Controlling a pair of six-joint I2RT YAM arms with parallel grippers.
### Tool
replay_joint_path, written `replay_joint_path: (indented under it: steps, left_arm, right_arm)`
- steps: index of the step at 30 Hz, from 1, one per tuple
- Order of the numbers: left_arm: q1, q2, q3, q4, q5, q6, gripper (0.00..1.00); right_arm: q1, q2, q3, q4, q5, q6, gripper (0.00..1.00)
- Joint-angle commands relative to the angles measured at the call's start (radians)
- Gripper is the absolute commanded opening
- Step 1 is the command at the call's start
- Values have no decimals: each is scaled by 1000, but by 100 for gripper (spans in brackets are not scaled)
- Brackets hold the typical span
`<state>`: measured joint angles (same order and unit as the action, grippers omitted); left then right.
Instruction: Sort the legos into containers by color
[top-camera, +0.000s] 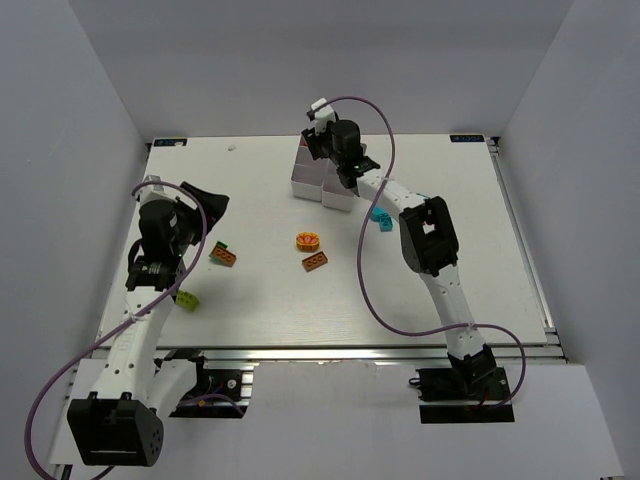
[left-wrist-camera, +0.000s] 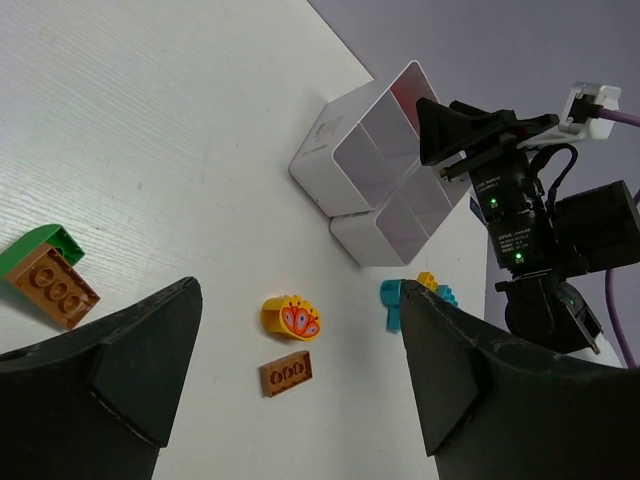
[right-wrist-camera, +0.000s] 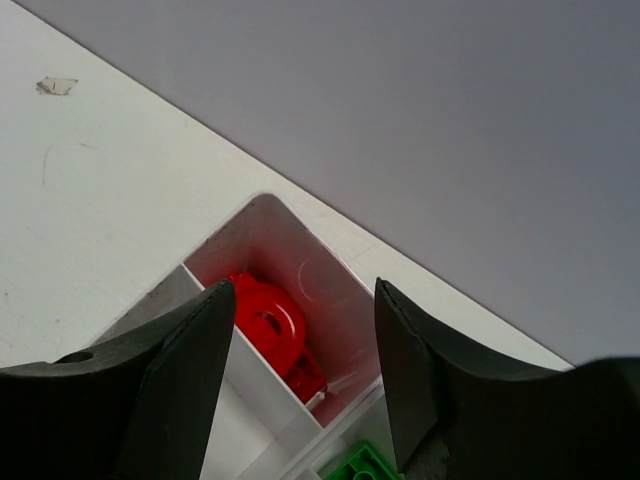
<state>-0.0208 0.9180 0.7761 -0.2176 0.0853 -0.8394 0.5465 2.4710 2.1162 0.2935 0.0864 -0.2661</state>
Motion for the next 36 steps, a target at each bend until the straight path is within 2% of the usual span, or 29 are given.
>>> replay_joint_path:
  steps: [1,3,4,6,7,8,10,11,12,13,14,16,19,25,30,36]
  left_arm:
    - [5,-5,23,-32,-30,-13,89]
    - [5,1,40,-66,-48,-15,86]
    - [5,1,45,-81,-65,-10,77]
    - [5,5,61,-152,-71,-9,52]
    - [7,8,66,-179,-117,-12,38]
    - [7,12,69,-209,-124,-15,18]
    - [9,27,66,-287,-131,-33,16]
    - [9,36,63,-314,-136,-44,27]
    - [10,48,57,-374,-147,-62,43]
    - [10,83,54,-406,-159,-102,59]
    - [10,106,54,-458,-168,-116,77]
    - [10,157,58,-492,-179,-157,98]
    - [10,255,98,-525,-199,-202,98]
    - [10,491,305,-611,-266,-228,98]
    - [10,689,416,-648,-231,-260,98]
    - [9,775,529,-756,-259,-260,97]
  right_arm:
    - [3,-82,-16,65,-11,1,63]
    - [1,-147,-57,56,-62,-8,60]
    - [0,-182,-83,32,-200,-22,58]
    - [-19,-306,-217,9,-413,-86,50]
    - [-23,-352,-266,-5,-623,-105,46]
    - [-26,-419,-307,-23,-710,-134,45]
    - [-14,-467,-372,-153,-872,-160,41]
    - [-7,-507,-389,-195,-892,-171,44]
    - [1,-523,-421,-244,-907,-186,60]
    - [19,-543,-439,-288,-899,-200,68]
    - [26,-579,-465,-351,-878,-202,71]
    - [38,-638,-548,-370,-828,-191,78]
    - [40,-694,-617,-385,-761,-142,89]
    - [43,-765,-737,-386,-669,-38,89]
    - [64,-765,-780,-381,-666,13,89]
    - [66,-771,-792,-346,-656,41,89]
